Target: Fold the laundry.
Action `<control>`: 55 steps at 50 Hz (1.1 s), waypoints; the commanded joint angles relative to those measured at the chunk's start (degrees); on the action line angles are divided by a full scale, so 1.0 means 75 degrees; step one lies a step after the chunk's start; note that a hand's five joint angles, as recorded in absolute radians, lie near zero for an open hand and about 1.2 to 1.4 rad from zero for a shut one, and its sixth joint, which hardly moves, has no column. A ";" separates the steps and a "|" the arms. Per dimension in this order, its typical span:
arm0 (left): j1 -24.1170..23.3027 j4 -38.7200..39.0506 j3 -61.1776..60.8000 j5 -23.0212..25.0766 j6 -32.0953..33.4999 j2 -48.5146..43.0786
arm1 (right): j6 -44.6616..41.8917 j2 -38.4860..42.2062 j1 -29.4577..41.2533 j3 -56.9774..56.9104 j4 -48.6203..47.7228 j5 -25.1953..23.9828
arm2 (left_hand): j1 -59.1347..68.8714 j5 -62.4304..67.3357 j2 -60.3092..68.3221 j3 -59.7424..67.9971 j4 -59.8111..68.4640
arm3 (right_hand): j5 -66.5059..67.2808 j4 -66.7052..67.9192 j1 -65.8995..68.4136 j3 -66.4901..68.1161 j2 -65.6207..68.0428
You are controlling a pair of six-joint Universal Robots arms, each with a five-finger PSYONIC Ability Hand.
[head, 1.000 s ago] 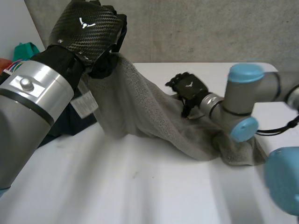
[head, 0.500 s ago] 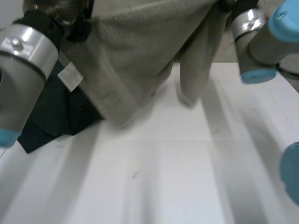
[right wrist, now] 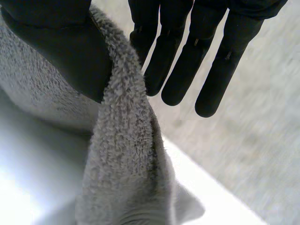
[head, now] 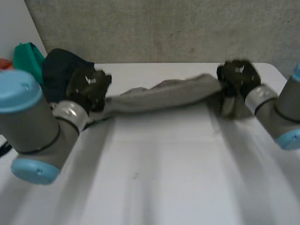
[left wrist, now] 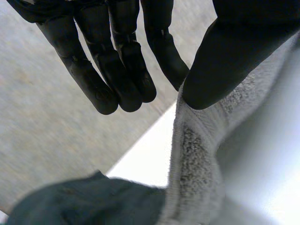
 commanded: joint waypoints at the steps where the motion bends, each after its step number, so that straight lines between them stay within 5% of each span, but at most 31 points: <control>1: 0.0136 0.0424 -0.0522 0.0045 0.0084 -0.0383 | -0.0272 0.0661 -0.0161 0.0376 0.0132 0.0110 | 0.1748 0.1829 0.1507 0.1570 0.1532 | -0.0839 -0.1315 -0.0759 -0.1278 -0.1152; 7: 0.0241 0.0319 -0.0651 0.0068 0.0037 -0.0254 | 0.0685 0.0591 -0.0442 0.0131 0.0962 0.0555 | 0.1748 0.1829 0.1507 0.1570 0.1532 | -0.4338 -0.4814 -0.4258 -0.4777 -0.4652; 17: 0.0382 0.0319 -0.0698 0.0080 0.0037 -0.0101 | 0.2189 0.0660 -0.0899 -0.0432 0.2089 0.0954 | 0.1748 0.1829 0.1507 0.1570 0.1532 | -0.4705 -0.5180 -0.4624 -0.5144 -0.5018; 26: 0.0464 0.0249 -0.0698 0.0126 0.0014 -0.0055 | 0.1053 0.1234 -0.1098 -0.0935 0.2300 0.0919 | 0.1748 0.1829 0.1507 0.1570 0.1532 | -0.4145 -0.4620 -0.4064 -0.4584 -0.4458; 30: 0.0476 0.0167 -0.0722 0.0150 -0.0021 -0.0020 | 0.0993 0.1422 -0.1134 -0.1170 0.2359 0.0919 | 0.1748 0.1829 0.1507 0.1570 0.1532 | -0.1865 -0.2340 -0.1784 -0.2304 -0.2178; 41: 0.0511 -0.0056 -0.0733 0.0162 -0.0185 0.0074 | 0.0807 0.1399 -0.1169 -0.1007 0.2628 0.0673 | 0.1748 0.1829 0.1507 0.1570 0.1532 | -0.2662 -0.3138 -0.2582 -0.3101 -0.2976; 44: 0.0499 -0.0115 -0.0733 0.0162 -0.0186 0.0074 | 0.0654 0.1422 -0.1192 -0.1006 0.2593 0.0568 | 0.1748 0.1829 0.1507 0.1570 0.1532 | -0.0568 -0.1044 -0.0488 -0.1007 -0.0881; 45: 0.0488 -0.0184 -0.0745 0.0162 -0.0174 0.0074 | 0.0480 0.1388 -0.1227 -0.1018 0.2640 0.0486 | 0.1748 0.1829 0.1507 0.1570 0.1532 | 0.1979 0.1503 0.2059 0.1540 0.1665; 51: 0.0464 -0.0758 -0.0839 0.0115 0.0025 0.0121 | -0.0762 0.0838 -0.1508 -0.0702 0.3517 0.0146 | 0.1748 0.1829 0.1507 0.1570 0.1532 | 0.2005 0.1529 0.2085 0.1565 0.1691; 55: 0.0266 -0.2324 -0.1154 -0.0002 0.0784 0.0588 | -0.2565 -0.0204 -0.2035 -0.0292 0.4957 -0.0089 | 0.1748 0.1829 0.1507 0.1570 0.1532 | 0.2005 0.1529 0.2085 0.1565 0.1691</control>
